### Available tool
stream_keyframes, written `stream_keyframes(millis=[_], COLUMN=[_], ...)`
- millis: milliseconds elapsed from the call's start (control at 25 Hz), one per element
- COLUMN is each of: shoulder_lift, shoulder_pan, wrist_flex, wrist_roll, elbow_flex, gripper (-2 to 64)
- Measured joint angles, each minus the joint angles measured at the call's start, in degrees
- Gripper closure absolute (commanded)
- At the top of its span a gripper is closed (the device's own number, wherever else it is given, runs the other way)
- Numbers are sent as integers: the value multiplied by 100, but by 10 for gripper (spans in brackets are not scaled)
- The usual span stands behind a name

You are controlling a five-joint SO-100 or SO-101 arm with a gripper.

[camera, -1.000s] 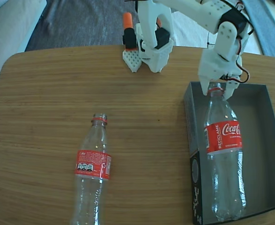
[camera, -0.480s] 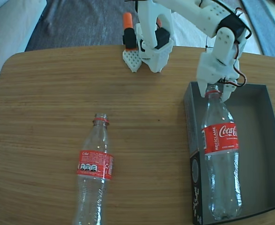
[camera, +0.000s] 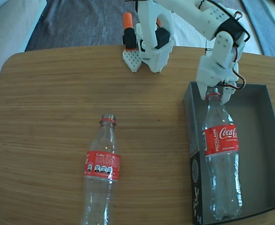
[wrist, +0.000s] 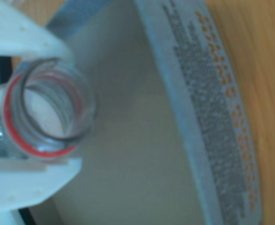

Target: Grasp the bottles and put them in the box.

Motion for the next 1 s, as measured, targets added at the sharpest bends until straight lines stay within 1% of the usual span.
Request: stream_keyframes(millis=[200, 240, 320, 440, 520, 560, 680, 880, 1000], shoulder_lift=[0, 0, 0, 0, 0, 0, 0, 0, 0], shoulder_pan=[0, 0, 0, 0, 0, 0, 0, 35, 352], wrist_flex=[0, 0, 0, 0, 0, 0, 0, -44, -158], wrist_roll=[0, 0, 0, 9, 264, 422, 615, 624, 624], elbow_flex=[0, 0, 0, 0, 0, 0, 0, 0, -88], gripper=[608, 598, 525, 351, 275, 261, 258, 258, 258])
